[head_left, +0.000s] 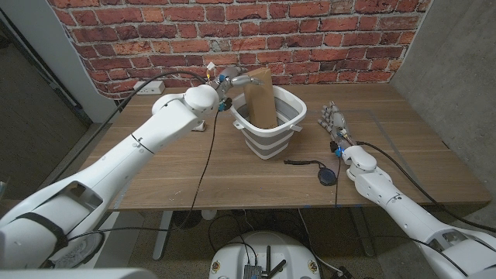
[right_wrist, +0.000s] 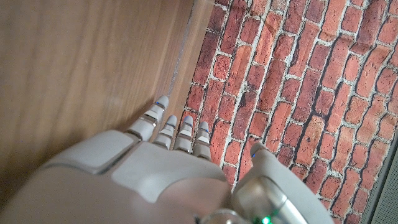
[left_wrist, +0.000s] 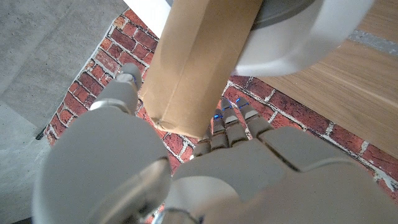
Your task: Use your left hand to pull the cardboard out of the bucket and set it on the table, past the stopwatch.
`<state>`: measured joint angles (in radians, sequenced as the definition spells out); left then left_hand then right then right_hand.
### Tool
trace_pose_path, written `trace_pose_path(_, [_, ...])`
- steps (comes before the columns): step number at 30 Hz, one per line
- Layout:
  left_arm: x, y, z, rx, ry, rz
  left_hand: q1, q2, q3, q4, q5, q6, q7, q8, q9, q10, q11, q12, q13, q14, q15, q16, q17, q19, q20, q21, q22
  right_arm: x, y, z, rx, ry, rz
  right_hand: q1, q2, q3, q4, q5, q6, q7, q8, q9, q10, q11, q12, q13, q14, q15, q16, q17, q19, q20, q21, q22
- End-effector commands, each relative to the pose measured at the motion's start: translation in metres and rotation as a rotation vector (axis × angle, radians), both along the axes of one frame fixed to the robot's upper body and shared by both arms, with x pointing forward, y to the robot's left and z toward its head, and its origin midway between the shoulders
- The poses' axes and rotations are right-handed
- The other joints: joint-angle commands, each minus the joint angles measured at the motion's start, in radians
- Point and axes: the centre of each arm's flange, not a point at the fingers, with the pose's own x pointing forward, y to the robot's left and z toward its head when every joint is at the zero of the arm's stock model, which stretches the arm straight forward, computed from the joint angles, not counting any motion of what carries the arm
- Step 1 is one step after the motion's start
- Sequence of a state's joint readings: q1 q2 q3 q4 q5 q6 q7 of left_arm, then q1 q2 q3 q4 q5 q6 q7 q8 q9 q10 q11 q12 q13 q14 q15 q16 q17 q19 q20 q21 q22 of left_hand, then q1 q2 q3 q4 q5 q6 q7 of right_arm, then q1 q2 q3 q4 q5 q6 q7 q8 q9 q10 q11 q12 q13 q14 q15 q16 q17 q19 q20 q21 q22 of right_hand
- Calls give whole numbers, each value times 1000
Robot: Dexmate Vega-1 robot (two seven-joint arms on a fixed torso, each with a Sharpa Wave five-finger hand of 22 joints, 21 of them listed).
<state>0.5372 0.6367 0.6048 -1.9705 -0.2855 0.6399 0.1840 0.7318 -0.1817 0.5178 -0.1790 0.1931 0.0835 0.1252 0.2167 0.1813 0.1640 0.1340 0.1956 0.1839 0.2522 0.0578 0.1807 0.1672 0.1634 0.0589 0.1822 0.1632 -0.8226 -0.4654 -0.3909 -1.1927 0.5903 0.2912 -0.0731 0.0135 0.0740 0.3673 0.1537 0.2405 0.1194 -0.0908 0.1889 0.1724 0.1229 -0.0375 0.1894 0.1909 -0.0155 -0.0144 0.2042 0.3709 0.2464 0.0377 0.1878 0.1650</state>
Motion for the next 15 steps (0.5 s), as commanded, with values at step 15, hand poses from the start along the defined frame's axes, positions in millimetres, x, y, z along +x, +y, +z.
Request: trace_pose_path(15, [-3, -15, -12, -90, -24, 65, 136, 45, -30, 4, 67, 208, 59, 30, 8, 215, -53, 39, 7, 224, -88, 31, 4, 166, -104, 17, 3, 0, -5, -4, 13, 4, 1, -3, 33, -5, 0, 6, 4, -6, -1, 3, 2, -7, 5, 1, -7, 5, 5, 0, 3, 3, 4, 6])
